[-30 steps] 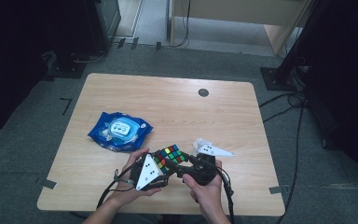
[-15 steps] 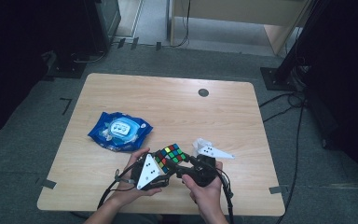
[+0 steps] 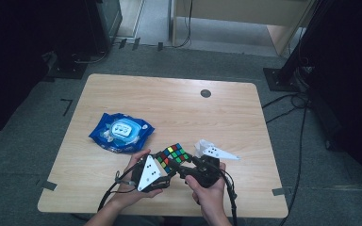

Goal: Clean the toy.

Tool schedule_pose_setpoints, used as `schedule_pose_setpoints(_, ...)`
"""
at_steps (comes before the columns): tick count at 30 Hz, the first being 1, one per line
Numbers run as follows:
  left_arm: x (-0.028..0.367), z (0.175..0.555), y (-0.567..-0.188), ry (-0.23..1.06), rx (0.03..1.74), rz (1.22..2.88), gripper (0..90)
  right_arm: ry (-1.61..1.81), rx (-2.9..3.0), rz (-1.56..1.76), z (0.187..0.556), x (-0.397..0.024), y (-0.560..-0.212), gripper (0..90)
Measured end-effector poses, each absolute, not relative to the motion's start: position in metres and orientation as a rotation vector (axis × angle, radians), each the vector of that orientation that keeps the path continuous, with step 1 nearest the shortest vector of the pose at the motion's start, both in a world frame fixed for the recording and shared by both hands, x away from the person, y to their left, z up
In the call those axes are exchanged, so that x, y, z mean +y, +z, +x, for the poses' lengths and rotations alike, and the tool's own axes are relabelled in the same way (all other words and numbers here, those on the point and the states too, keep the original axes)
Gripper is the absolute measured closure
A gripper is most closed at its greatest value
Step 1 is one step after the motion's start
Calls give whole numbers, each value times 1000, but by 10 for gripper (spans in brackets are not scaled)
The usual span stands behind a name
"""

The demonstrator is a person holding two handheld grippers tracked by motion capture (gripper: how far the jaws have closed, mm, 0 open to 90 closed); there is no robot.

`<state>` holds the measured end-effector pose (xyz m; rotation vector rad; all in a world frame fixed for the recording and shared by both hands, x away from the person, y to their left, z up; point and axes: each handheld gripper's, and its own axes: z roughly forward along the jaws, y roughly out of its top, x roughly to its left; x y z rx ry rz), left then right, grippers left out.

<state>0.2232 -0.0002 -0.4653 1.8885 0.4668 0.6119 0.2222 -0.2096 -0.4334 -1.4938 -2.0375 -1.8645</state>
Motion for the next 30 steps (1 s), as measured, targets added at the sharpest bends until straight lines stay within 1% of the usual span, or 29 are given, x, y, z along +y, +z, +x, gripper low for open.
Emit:
schedule_pose_setpoints(5,-1,224,-464,624,502,1873,340,-1875,-2012,-1516,222,-207,-438,338)
schedule_pose_setpoints(10,-1,224,-464,608,516,1862,341,-1860,-1979,-1525,222,-203,-443,342)
schedule_pose_setpoints(14,0,224,-464,594,497,1856,339,-1866,-2004,-1535,218,-203,-440,346)
schedule_pose_setpoints(20,4,224,-465,600,429,1855,325,-1834,-2004,-1493,223,-208,-437,346)
schedule_pose_setpoints(25,8,223,-467,616,376,1881,307,-1831,-2018,-1482,228,-223,-427,347)
schedule_pose_setpoints(30,12,225,-465,668,366,1892,310,-1753,-2046,-1457,233,-232,-425,346)
